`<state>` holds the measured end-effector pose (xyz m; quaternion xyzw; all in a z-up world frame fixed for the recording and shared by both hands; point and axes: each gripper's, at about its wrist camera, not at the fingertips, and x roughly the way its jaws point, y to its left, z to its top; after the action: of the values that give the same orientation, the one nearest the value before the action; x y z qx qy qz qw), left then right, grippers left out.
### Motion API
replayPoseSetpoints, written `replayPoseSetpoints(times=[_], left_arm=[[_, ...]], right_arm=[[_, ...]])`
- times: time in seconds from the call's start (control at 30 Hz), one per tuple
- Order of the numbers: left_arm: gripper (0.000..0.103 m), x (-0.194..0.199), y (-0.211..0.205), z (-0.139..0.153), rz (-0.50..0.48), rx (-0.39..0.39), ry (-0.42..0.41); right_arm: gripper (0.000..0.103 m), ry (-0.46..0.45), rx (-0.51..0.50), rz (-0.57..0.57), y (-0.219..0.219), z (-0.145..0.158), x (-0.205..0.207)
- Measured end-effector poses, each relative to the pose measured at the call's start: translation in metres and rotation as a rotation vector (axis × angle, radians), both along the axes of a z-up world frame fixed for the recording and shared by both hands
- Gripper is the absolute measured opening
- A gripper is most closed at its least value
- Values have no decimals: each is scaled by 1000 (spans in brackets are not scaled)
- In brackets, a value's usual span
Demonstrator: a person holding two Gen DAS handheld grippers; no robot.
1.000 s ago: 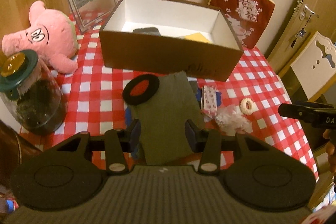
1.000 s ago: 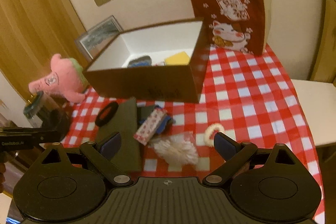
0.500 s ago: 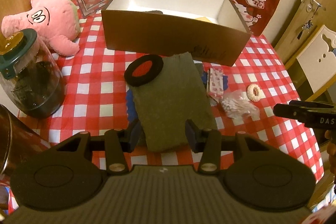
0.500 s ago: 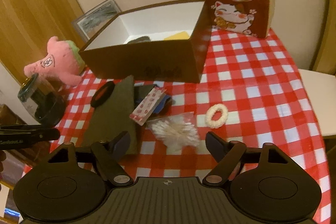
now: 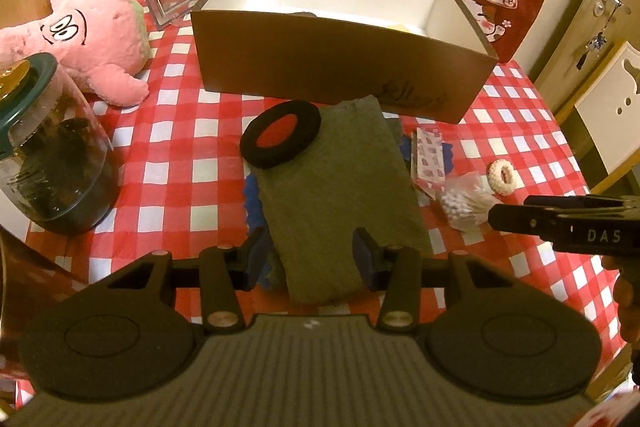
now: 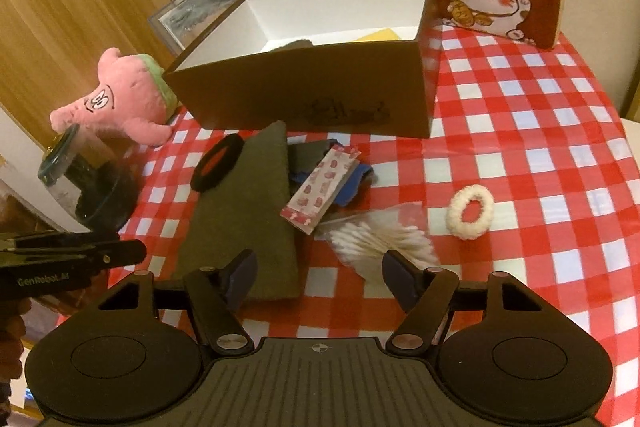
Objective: Organize soft objects
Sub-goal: 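Grasp the printed paper packet with the right gripper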
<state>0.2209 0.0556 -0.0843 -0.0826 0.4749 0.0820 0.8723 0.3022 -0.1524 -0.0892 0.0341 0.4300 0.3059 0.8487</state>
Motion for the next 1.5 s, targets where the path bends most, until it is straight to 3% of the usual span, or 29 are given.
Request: replayPoseSetpoints(times=[0.43, 1.0, 1.13, 1.2, 1.27, 1.37, 1.5], left_arm=[[43, 23, 13, -17, -10, -9, 31], [43, 48, 27, -32, -26, -12, 51], [43, 50, 27, -34, -27, -15, 56], [43, 50, 28, -35, -26, -13, 56], [43, 51, 28, -35, -24, -12, 55], [43, 51, 29, -35, -24, -9, 48], [43, 52, 29, -35, -29, 5, 41]], right_arm=[[54, 32, 36, -10, 31, -11, 28], [37, 174, 92, -161, 45, -44, 71], [31, 203, 113, -175, 44, -48, 74], [15, 203, 118, -174, 42, -46, 73], [7, 196, 118, -178, 38, -43, 73], [1, 184, 139, -178, 28, -36, 70], [0, 156, 149, -175, 19, -27, 65]])
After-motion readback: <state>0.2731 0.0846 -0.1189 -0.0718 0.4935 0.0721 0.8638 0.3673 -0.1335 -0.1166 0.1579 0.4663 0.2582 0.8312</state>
